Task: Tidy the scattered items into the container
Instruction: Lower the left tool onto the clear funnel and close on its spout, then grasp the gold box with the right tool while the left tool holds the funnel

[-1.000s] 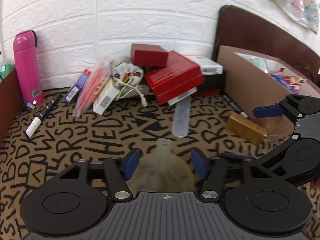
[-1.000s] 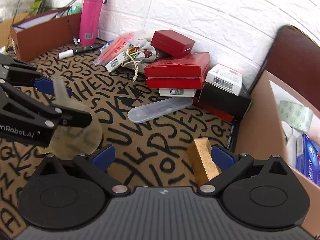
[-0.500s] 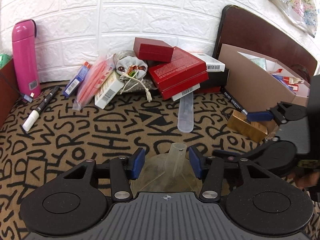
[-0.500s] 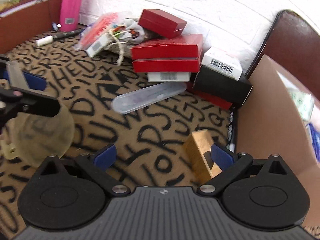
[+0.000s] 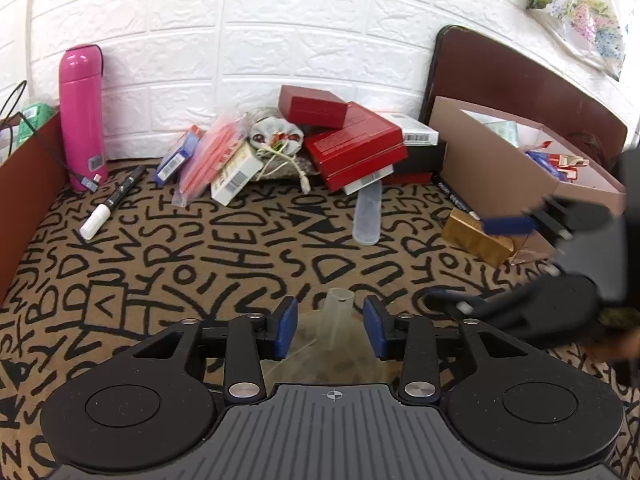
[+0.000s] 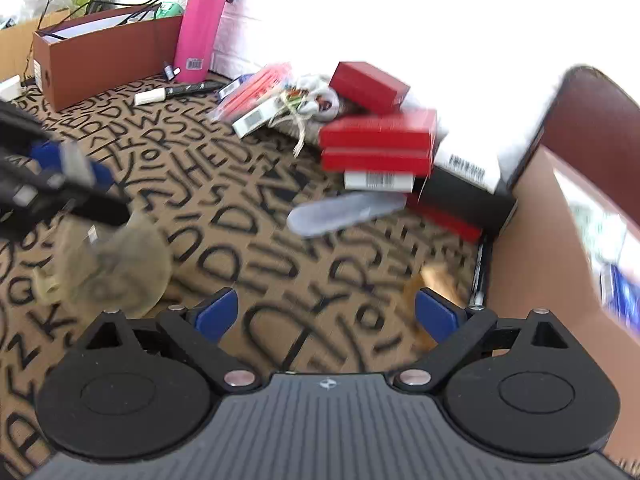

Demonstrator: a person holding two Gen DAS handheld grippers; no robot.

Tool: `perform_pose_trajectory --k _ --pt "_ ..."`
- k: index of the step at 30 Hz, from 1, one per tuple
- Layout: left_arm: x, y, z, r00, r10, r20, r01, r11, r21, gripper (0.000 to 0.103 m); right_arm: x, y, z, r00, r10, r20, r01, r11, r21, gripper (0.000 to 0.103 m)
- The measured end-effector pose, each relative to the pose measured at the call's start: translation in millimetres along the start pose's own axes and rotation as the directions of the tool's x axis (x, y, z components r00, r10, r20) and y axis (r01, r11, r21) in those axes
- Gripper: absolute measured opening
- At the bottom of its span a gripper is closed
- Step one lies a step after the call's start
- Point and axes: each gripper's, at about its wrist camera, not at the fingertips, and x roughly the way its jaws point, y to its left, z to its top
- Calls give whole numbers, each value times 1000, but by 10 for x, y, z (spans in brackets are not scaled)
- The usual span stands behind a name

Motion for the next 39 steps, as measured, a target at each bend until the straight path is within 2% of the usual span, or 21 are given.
perform_pose_trajectory --k 2,6,8,10,14,18,19,20,22,25,27,29,30,31,32,37,39 --pt "25 -15 0 1000 12 4 -12 1000 -3 70 156 -49 47 999 -41 -17 41 999 -4 97" --pt "133 22 3 1000 20 -18 -20 1000 -10 70 412 -128 104 993 -111 -49 111 994 -3 99" --pt "194 84 -1 999 25 -32 -26 999 -30 63 538 -182 117 986 -138 -88 140 990 6 101" --pt "234 168 -10 999 5 -42 -8 998 -65 53 605 -330 138 989 -85 -117 98 989 113 100" --pt "217 222 -21 999 -20 -38 17 998 -64 51 533 -377 112 987 4 -162 26 984 179 100" --pt "180 195 -54 999 -36 -31 35 999 -35 48 260 -277 -6 990 40 -135 -15 983 183 88" --pt "159 188 -66 999 -43 -29 43 999 -33 44 169 -246 -39 992 43 -122 -20 983 183 82" --pt "134 183 -78 998 -53 -26 52 998 -32 35 77 -209 -59 993 50 -110 -29 983 181 79" --pt "61 177 -101 997 -83 -10 82 996 -32 25 -71 -163 -103 993 72 -90 -55 982 181 60" --pt "-18 149 -139 996 -87 -17 86 996 -36 21 -156 -131 -141 992 92 -84 -77 983 169 56" --pt "-49 114 -171 997 -75 -16 75 997 -27 29 -170 -122 -126 995 66 -77 -54 989 140 59" --pt "-86 85 -191 997 -70 -13 70 997 -24 51 -182 -144 -117 996 58 -63 -49 989 138 69" --pt "-99 78 -202 998 -67 -14 67 998 -23 57 -167 -167 -111 996 60 -58 -52 989 137 76" --pt "-109 72 -212 998 -65 -15 64 998 -25 65 -143 -186 -101 997 57 -59 -49 990 133 76" --pt "-116 67 -223 998 -63 -17 62 998 -24 68 -107 -205 -97 997 47 -69 -38 991 127 76" --pt "-103 55 -235 999 -46 -24 46 999 -8 68 155 -319 -177 988 -4 -154 26 990 137 81" --pt "-83 88 -245 999 -42 -29 42 999 -21 68 104 -372 -232 986 20 -164 14 979 203 81"
